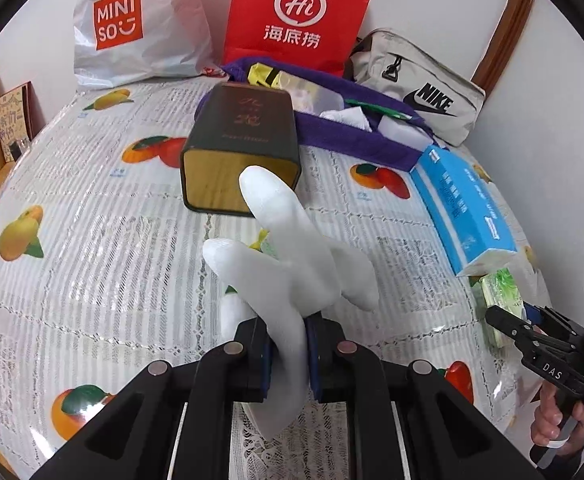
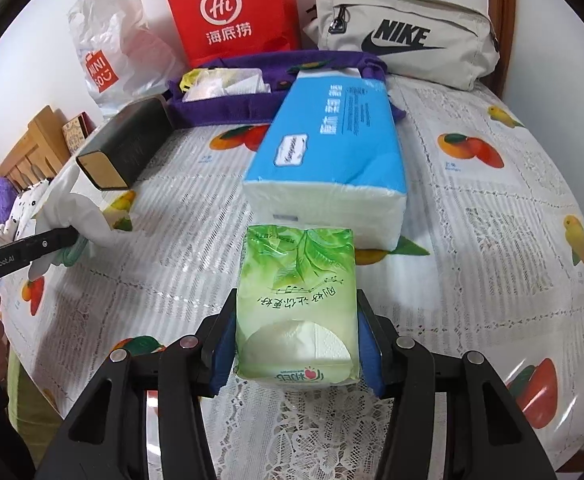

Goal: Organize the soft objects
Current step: 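Carry the gloves with the left while the right carries the green pack toward the towel, then lay the gloves on the yellow bag with the left while the right sets the pack on the towel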

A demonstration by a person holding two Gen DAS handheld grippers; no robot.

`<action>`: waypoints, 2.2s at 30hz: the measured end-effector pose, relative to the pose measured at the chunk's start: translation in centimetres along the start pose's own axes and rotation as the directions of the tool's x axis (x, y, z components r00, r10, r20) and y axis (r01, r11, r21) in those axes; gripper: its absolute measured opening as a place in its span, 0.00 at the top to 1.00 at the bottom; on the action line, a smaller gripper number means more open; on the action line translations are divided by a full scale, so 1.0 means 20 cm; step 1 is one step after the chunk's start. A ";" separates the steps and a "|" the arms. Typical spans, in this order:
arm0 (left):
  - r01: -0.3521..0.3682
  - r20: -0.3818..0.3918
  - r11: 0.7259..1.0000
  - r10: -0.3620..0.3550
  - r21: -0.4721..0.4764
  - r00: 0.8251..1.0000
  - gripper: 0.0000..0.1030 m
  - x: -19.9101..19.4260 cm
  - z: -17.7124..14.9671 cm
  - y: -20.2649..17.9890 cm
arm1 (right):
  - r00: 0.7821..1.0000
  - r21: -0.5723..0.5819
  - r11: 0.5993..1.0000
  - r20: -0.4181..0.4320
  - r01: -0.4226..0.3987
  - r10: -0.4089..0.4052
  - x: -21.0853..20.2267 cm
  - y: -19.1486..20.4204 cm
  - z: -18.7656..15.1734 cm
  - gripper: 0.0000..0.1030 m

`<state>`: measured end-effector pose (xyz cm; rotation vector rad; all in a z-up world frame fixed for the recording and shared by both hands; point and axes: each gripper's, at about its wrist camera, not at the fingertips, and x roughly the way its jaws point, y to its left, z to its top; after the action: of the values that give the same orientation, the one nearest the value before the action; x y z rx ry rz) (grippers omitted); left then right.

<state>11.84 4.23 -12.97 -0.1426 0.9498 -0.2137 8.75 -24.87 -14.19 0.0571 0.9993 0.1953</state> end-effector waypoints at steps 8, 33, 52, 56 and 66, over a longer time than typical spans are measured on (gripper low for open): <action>0.003 0.027 1.000 -0.003 -0.004 1.000 0.88 -0.07 0.06 0.00 | 1.000 -0.023 1.000 0.010 -0.001 0.001 -0.07 0.03 0.04 0.50; -0.020 0.092 1.000 0.022 -0.018 0.996 0.88 -0.12 0.55 0.02 | 0.996 -0.047 0.999 0.093 0.006 -0.001 -0.18 -0.01 0.58 0.50; 0.006 0.047 1.000 -0.005 -0.014 0.999 0.88 0.16 0.98 0.02 | 0.996 -0.061 0.998 0.085 -0.001 0.006 0.08 -0.06 1.04 0.50; 0.005 0.029 1.000 -0.005 -0.005 1.000 0.88 0.24 1.06 0.02 | 0.997 -0.058 0.998 0.073 -0.003 0.007 0.16 -0.07 1.13 0.50; 0.031 -0.012 1.000 -0.031 0.000 0.999 0.87 0.42 1.17 0.00 | 1.000 -0.049 0.999 0.013 0.003 -0.002 0.39 -0.10 1.30 0.50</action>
<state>35.77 2.78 -6.09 -0.1563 0.9602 -0.2437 34.99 -24.17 -6.87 0.0121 0.9808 0.2172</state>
